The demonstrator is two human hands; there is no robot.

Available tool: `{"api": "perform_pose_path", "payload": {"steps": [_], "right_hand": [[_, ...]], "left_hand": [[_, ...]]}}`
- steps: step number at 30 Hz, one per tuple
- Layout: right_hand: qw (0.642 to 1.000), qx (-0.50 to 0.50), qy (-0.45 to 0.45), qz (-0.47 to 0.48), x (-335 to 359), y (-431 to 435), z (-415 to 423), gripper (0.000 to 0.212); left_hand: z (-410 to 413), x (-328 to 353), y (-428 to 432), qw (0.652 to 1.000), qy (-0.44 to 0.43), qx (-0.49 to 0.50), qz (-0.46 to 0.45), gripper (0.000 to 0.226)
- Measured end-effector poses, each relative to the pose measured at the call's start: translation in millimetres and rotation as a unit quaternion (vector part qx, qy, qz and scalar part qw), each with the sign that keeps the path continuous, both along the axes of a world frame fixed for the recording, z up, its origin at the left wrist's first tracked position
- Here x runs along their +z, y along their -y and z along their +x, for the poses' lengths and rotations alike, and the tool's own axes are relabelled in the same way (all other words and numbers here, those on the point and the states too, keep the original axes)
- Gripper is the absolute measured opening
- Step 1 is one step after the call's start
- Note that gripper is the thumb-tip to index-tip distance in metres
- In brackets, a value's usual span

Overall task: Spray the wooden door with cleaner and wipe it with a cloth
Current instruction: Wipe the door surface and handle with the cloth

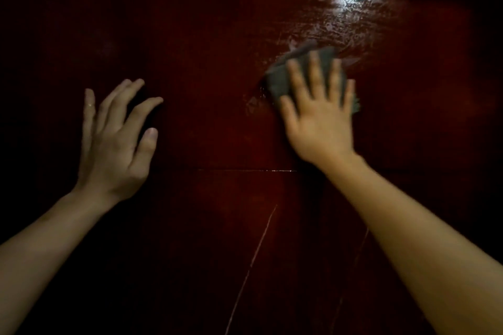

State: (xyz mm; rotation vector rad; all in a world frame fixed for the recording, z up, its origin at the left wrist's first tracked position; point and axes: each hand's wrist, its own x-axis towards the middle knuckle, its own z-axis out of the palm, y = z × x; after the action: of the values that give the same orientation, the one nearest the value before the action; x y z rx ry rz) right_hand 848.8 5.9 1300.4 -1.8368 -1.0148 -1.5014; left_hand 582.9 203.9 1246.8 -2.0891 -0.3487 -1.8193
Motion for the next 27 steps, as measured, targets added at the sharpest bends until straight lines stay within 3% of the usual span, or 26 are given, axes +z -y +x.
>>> {"api": "perform_pose_path", "payload": {"steps": [4,7,11,13,17,19,22,25,27], "right_hand": [[0.984,0.014,-0.150,0.093,39,44,49,0.065],[0.974,0.013,-0.177,0.144,50,28,38,0.066],[0.999,0.020,0.013,0.029,37,-28,-27,0.066],[0.992,0.033,0.112,-0.056,17,-51,-61,0.065],[0.971,0.047,0.185,-0.143,7,-46,-63,0.062],[0.983,0.036,0.148,-0.103,25,-26,-37,0.064],[1.000,0.010,0.010,-0.007,60,12,15,0.065],[0.989,0.032,-0.124,0.073,83,43,47,0.063],[0.982,0.040,-0.151,0.101,84,37,40,0.063]], "left_hand": [[2,-2,0,1.000,0.004,0.011,0.008,0.058],[4,-2,1,1.000,0.007,0.017,0.009,0.058],[4,-2,0,1.000,0.009,-0.001,0.009,0.058],[1,-2,-3,1.000,0.008,-0.003,0.011,0.059],[0,-2,-8,1.000,0.002,0.002,0.006,0.060],[1,-1,-8,1.000,0.001,0.002,0.004,0.060],[0,-2,-6,1.000,0.003,-0.008,0.003,0.061],[1,-2,-5,1.000,0.010,-0.018,0.012,0.060],[3,-2,-4,0.999,0.022,-0.026,0.020,0.059]]}}
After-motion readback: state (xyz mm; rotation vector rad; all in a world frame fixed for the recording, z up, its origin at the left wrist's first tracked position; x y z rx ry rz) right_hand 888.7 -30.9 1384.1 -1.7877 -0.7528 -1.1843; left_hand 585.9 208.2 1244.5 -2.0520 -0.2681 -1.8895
